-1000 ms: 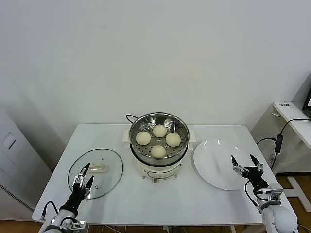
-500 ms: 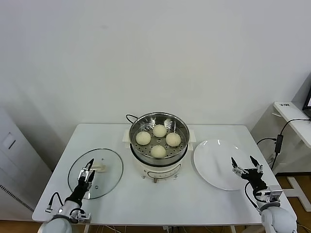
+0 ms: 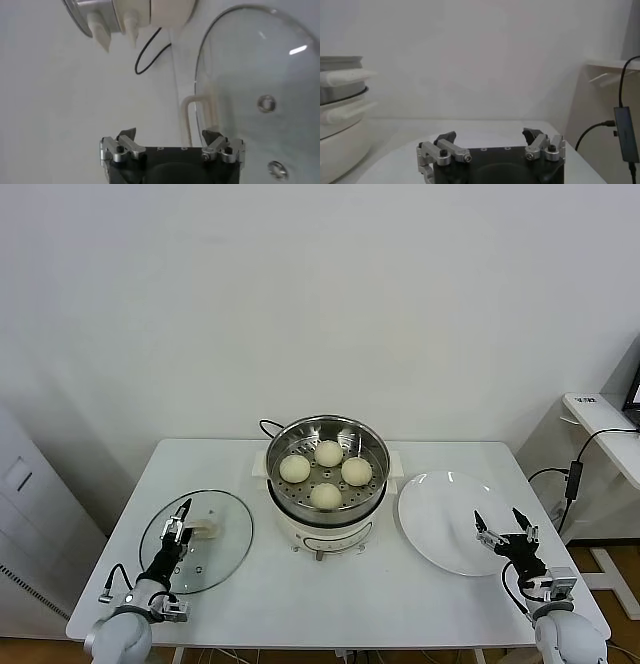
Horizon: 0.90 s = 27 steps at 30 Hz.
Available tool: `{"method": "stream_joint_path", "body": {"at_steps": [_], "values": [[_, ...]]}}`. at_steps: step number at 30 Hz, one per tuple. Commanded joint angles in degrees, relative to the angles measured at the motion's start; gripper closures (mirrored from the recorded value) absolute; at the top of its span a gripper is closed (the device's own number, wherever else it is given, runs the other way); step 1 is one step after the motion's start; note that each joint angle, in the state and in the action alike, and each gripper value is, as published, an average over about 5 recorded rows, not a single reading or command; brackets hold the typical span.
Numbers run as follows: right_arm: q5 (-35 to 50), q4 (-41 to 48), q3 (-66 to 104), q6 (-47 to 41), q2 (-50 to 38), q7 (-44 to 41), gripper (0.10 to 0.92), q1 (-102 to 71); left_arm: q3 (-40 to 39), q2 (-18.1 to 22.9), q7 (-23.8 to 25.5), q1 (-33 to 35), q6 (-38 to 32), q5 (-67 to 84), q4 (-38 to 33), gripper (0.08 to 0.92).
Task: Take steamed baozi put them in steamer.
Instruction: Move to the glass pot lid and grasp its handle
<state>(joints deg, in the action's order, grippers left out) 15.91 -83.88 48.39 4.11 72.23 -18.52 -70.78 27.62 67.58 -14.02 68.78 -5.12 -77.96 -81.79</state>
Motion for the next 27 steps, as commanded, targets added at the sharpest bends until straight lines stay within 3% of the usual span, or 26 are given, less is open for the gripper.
{"method": "stream_joint_path", "body": {"at_steps": [1,14,23,27], "values": [[-0.53,1.03,0.39,0.06,0.0,0.01,0.203,0.29,-0.17,0.02,0.94,-1.9,-0.44,1.39,1.32,0.218],[-1.25,1.14,0.64,-0.1,-0.1,0.24,0.203,0.55,0.21,-1.65,2.85,0.95,-0.78,7.18,-5.42,0.589],[-0.88,0.39,0.91,-0.27,-0.39,0.38,0.203,0.3,1.66,-6.99,6.53,3.63,1.07,14.14,-16.63,0.843],[-0.72,-0.27,0.8,-0.4,-0.37,0.31,0.203,0.06,2.44,-10.32,8.45,3.98,2.41,17.0,-21.54,0.888]]}}
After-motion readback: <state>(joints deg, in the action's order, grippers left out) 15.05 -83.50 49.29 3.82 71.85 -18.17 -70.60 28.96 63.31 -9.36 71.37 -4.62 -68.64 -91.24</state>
